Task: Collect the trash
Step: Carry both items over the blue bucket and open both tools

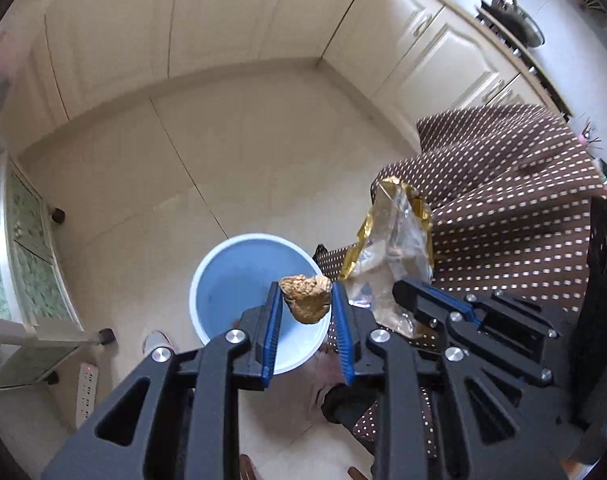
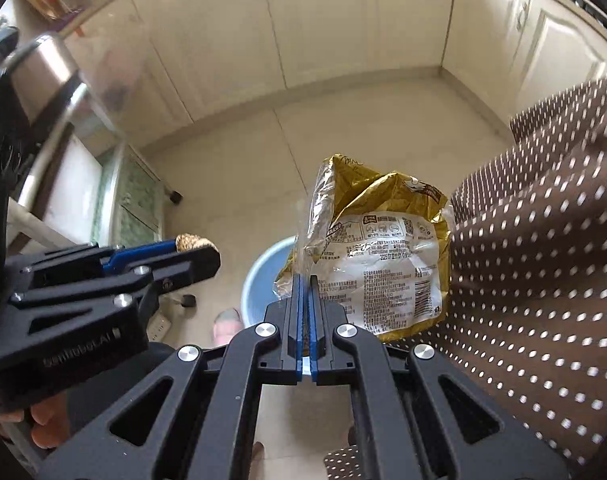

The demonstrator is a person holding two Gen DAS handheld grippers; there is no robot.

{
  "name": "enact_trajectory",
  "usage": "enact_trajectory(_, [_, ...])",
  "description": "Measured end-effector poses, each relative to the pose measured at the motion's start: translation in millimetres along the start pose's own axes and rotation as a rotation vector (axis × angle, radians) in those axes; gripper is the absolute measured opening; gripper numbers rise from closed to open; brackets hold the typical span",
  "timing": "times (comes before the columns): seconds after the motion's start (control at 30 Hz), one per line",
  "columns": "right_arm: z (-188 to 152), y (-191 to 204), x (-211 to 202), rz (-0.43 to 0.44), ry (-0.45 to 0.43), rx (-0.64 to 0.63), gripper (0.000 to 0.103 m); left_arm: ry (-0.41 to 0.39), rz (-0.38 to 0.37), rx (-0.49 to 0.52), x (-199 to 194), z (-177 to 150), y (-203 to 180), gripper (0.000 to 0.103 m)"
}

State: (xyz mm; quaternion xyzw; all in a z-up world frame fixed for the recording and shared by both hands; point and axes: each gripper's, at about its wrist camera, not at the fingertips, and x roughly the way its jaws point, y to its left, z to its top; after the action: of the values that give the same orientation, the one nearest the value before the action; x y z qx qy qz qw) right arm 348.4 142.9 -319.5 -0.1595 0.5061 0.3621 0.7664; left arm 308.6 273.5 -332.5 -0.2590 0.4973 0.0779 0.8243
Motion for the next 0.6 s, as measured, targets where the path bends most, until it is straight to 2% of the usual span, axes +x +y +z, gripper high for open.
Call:
enact_trajectory(0.2, [0.7, -5.2, 19.5, -0.015, 0.032, 0.011, 0.001, 0.026, -0.005, 0.031, 21.3, 8.7, -12.4, 0.028])
enact_trajectory(0.27, [-0.7, -10.1, 21.9, -0.014, 0.039, 0.012, 0.001, 0.022, 0.001, 0.042, 22.1, 8.3, -15.0, 0.043])
enact_trajectory(0.3, [-0.3, -9.7, 24.6, -0.014, 0.043, 0.012, 0.001, 0.02, 0.001, 0.039, 22.3, 10.4, -15.7, 0.044])
enact_trajectory(0.6, [-2.1, -7.5, 40.9, 0.007, 0.073, 0.004, 0.002, 0.023, 0.025, -0.009, 15.9, -1.7, 6.1, 0.046])
